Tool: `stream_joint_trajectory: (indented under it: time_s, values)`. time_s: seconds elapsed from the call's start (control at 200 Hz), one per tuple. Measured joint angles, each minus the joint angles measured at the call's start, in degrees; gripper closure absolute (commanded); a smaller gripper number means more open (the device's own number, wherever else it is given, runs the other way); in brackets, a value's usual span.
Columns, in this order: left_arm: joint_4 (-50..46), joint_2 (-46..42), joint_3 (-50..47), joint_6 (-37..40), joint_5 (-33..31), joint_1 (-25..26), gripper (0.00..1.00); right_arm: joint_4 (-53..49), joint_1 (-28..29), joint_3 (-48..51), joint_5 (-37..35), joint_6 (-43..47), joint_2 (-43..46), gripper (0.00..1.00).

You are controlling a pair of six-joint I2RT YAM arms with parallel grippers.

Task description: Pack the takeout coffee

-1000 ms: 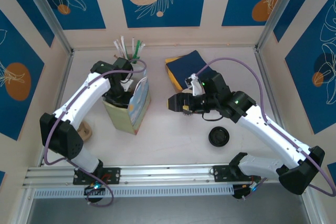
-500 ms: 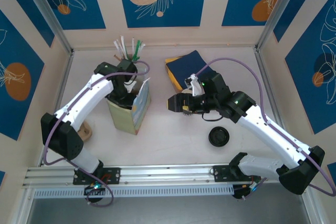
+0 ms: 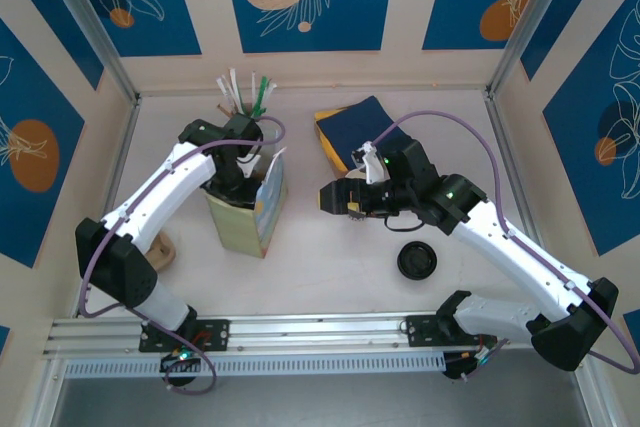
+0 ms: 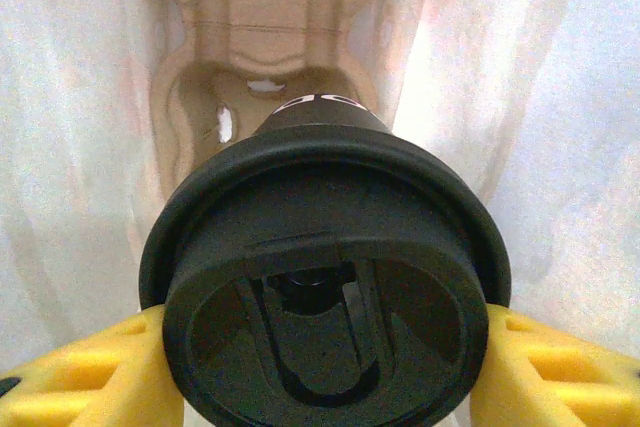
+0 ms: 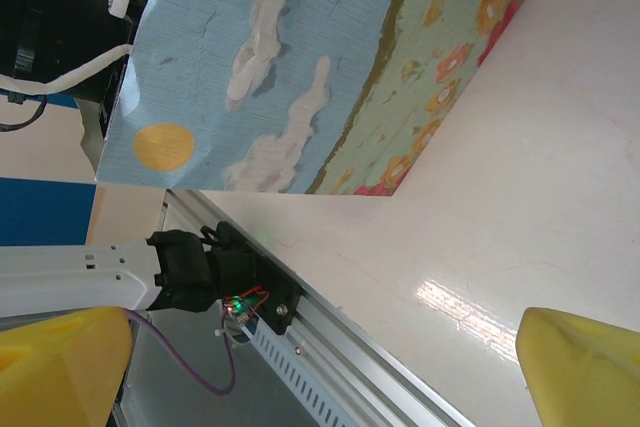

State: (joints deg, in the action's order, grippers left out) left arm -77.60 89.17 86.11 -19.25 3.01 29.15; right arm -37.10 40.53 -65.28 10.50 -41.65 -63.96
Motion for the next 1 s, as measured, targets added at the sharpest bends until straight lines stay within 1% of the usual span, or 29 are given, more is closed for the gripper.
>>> stream_joint_trajectory:
  time_s: [0.64, 1.0]
  values:
    - [-1.3, 0.3, 1.6, 0.2, -0.1, 0.7, 0.49, 0.2, 0.0, 0.3, 0.0, 0.0, 0.0, 0.01]
    - [-1.8, 1.4, 1.6, 0.6, -1.6, 0.7, 0.49, 0.2, 0.0, 0.3, 0.0, 0.0, 0.0, 0.01]
